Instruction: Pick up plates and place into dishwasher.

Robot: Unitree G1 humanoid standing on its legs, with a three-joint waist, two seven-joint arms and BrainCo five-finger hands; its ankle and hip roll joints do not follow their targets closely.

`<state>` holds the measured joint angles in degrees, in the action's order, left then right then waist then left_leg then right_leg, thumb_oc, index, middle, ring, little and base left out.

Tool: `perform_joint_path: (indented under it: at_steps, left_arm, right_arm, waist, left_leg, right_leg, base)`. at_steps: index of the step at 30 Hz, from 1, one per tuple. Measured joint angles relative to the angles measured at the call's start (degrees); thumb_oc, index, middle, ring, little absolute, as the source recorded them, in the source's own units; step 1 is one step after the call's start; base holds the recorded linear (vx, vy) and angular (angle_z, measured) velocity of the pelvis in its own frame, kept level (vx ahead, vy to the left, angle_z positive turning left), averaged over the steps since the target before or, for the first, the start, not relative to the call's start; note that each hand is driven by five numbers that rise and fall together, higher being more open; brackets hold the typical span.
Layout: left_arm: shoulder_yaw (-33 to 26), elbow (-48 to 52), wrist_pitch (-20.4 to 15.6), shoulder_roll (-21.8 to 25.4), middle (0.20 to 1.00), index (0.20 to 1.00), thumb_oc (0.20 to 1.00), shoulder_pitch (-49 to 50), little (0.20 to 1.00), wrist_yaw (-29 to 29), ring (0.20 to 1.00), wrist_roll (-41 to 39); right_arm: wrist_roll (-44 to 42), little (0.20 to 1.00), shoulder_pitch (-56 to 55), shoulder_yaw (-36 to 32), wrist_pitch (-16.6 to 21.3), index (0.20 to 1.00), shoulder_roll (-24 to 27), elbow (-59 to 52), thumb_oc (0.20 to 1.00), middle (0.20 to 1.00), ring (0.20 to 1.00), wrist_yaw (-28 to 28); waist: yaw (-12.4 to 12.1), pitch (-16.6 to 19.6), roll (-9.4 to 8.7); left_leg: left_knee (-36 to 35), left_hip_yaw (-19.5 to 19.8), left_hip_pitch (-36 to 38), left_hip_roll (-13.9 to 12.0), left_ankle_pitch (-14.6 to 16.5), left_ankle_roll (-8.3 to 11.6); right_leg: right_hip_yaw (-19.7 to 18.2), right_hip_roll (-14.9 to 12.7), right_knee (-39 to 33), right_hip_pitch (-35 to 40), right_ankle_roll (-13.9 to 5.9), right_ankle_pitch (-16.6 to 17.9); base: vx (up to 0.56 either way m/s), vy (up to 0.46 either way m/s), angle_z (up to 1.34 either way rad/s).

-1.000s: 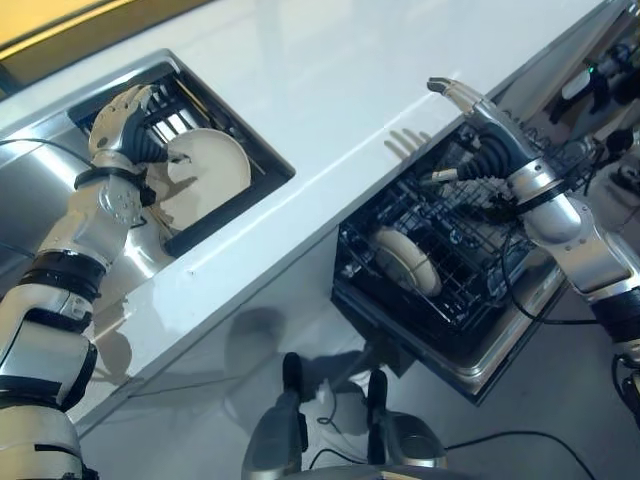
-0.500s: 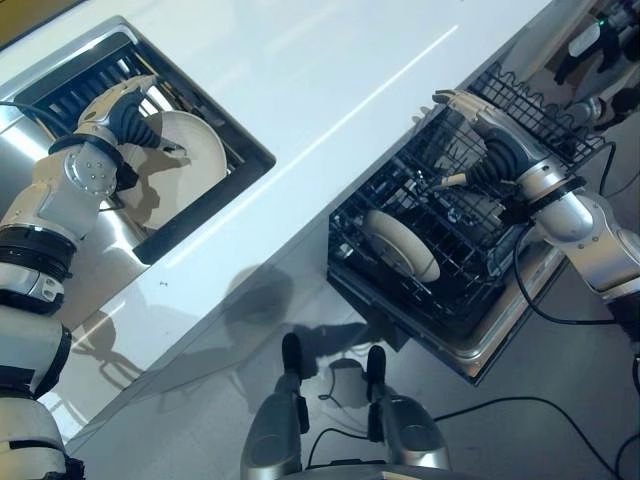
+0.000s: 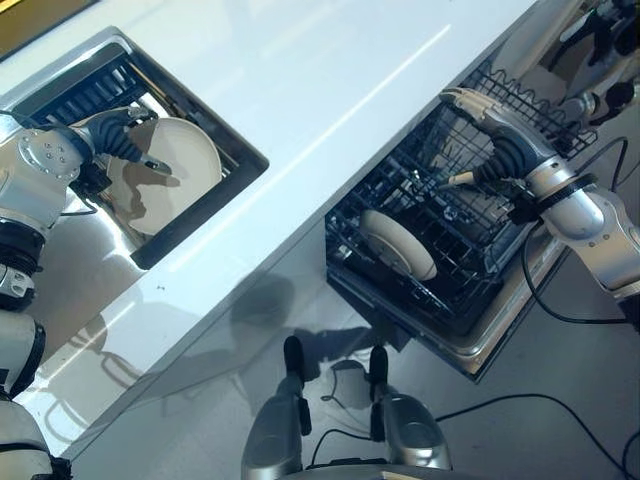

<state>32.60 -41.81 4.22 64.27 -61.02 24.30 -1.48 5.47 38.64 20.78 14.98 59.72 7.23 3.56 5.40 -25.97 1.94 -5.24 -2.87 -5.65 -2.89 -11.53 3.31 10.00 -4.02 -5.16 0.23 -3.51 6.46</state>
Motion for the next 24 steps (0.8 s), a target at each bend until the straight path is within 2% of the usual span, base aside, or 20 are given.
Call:
perform_joint_path:
  at_steps: [7,9,11,12,13,14,15,16,24]
  left_arm:
    - [0.0,-1.0,0.0,0.0,1.000,1.000,1.000,0.0,1.000,1.8,1.000,0.0]
    - [0.0,-1.4,-0.1,0.0,0.890,0.890,0.890,0.0,0.890,2.1,0.890,-0.6]
    - [0.0,-1.8,0.0,0.0,0.887,0.887,0.887,0.0,0.887,2.3,0.887,-1.9]
    - [0.0,-1.9,0.2,0.0,0.849,0.849,0.849,0.0,0.849,2.5,0.849,-2.3]
    - [-0.1,-2.0,0.4,0.0,0.787,0.787,0.787,-0.1,0.787,2.6,0.787,-2.8]
    - [-0.1,-2.2,0.5,0.0,0.536,0.536,0.536,-0.1,0.536,2.6,0.536,-3.2]
    - [-0.2,-2.5,0.5,0.0,0.247,0.247,0.247,-0.1,0.247,2.7,0.247,-3.3]
    - [-0.6,-3.1,0.7,0.0,0.200,0.200,0.200,-0.4,0.200,2.6,0.200,-3.3]
    - [-2.0,-5.0,1.5,0.0,0.200,0.200,0.200,-0.3,0.200,3.4,0.200,-4.4]
  right_arm:
    - [0.0,1.000,0.0,0.0,0.0,1.000,0.0,-0.1,1.000,1.000,1.000,0.0]
    - [0.0,1.000,0.1,0.0,0.0,1.000,0.1,-0.1,1.000,1.000,1.000,0.0]
    - [0.0,1.000,0.1,0.0,0.0,1.000,0.4,-0.2,1.000,1.000,1.000,0.0]
    - [0.0,1.000,0.1,0.0,0.0,1.000,0.6,-0.2,1.000,1.000,1.000,0.1]
    - [0.0,1.000,0.1,0.0,0.0,1.000,0.8,-0.2,1.000,1.000,1.000,0.2]
    - [0.0,1.000,0.1,0.0,0.0,1.000,1.1,-0.2,1.000,1.000,1.000,0.5]
    - [0.0,1.000,0.1,0.0,0.0,1.000,1.4,-0.2,1.000,1.000,1.000,0.8]
    - [0.1,1.000,0.1,0.0,0.0,1.000,1.7,-0.2,1.000,1.000,1.000,1.0]
    - [0.1,1.000,0.1,0.0,0.0,1.000,2.1,-0.3,1.000,1.000,1.000,2.9]
  waist:
    - [0.0,0.1,0.11]
    - [0.0,0.1,0.17]
    - [0.0,0.1,0.17]
    - [0.0,0.1,0.18]
    - [0.0,0.1,0.18]
    - [0.1,0.1,0.20]
    - [0.1,0.1,0.23]
    - [0.1,0.1,0.24]
    - [0.1,0.3,0.59]
  left_leg:
    - [0.0,0.0,0.0,0.1,-0.1,-0.08]
    - [0.0,0.0,0.0,0.1,-0.1,-0.16]
    - [0.0,0.0,0.0,0.1,-0.1,-0.17]
    - [0.0,0.0,0.0,0.1,-0.1,-0.17]
    - [0.0,0.0,0.1,0.1,-0.1,-0.17]
    - [0.0,0.0,0.1,0.1,-0.1,-0.14]
    - [0.0,0.0,0.1,0.1,-0.1,-0.09]
    - [0.0,0.0,0.1,0.1,-0.1,-0.09]
    - [0.0,0.0,0.8,0.3,0.0,-0.04]
  right_leg:
    - [0.0,-0.1,0.0,0.1,0.00,0.1]
    - [0.0,-0.1,0.0,0.1,0.01,0.1]
    - [0.0,-0.1,0.0,0.1,0.00,0.1]
    - [0.0,-0.1,0.0,0.1,0.00,0.1]
    - [0.0,-0.1,0.0,0.1,0.01,0.1]
    - [0.0,-0.1,0.0,0.1,0.00,0.1]
    - [0.0,-0.1,0.0,0.1,0.00,0.1]
    - [0.0,-0.1,0.0,0.1,0.00,0.1]
    - [0.0,-0.3,0.0,0.8,-0.09,0.0]
  base:
    - [0.00,0.000,0.00]
    - [0.00,0.000,0.00]
    - [0.00,0.000,0.00]
    - [0.00,0.000,0.00]
    - [0.00,0.000,0.00]
    - [0.00,0.000,0.00]
    - [0.00,0.000,0.00]
    - [0.00,0.000,0.00]
    - [0.00,0.000,0.00]
